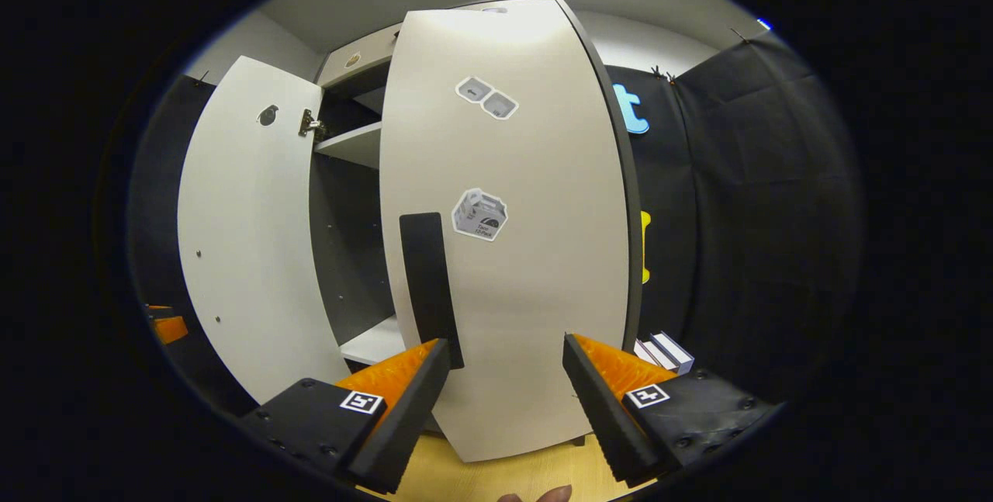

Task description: Grasp the bottle in the cabinet with the left hand and place it on the coaster, then close the right door with the right hand and the left door with the left hand.

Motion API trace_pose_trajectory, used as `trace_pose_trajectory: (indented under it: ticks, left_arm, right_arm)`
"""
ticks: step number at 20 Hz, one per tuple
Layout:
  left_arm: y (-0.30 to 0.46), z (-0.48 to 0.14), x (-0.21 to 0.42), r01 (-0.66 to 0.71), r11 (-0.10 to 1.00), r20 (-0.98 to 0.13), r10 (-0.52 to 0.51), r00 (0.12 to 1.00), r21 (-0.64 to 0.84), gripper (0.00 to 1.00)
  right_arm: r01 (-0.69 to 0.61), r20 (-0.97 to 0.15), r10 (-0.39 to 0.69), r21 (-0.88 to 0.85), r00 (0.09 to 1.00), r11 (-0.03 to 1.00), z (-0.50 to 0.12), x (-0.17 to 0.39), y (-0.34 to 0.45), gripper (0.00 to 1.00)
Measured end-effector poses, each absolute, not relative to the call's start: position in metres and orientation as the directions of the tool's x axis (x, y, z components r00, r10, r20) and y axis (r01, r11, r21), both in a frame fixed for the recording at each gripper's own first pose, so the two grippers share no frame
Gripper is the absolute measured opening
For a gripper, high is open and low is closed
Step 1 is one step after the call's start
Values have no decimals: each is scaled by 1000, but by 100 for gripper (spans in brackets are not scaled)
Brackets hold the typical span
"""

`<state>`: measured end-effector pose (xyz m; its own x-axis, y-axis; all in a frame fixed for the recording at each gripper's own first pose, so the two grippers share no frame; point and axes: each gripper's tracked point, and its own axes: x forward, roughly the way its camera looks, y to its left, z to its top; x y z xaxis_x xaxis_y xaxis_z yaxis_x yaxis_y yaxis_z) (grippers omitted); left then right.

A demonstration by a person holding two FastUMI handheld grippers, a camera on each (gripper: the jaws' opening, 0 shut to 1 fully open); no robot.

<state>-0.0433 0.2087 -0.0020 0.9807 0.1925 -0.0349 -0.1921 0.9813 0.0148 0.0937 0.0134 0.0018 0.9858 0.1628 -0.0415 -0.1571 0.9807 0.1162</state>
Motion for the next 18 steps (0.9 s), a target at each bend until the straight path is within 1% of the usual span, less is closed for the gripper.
trace_pose_trajectory:
  ticks: [3,5,10,14,18]
  left_arm:
    - [237,1,-27,-238,971,-24,238,971,27,93]
    - [243,-2,-12,-248,968,-30,248,968,27,93]
    - [250,-13,23,-230,973,-47,231,972,24,93]
    - [242,-15,24,-207,978,-44,207,977,-3,93]
    - [235,-15,22,-201,980,-46,201,978,12,93]
  right_arm:
    - [-145,-42,150,96,988,985,2,85,9,97]
    - [-148,-44,152,85,987,985,3,79,10,97]
    - [-143,-47,148,109,988,984,6,70,11,98]
    - [-135,-78,144,108,986,985,0,67,5,98]
    - [-144,-71,155,137,985,980,5,66,3,98]
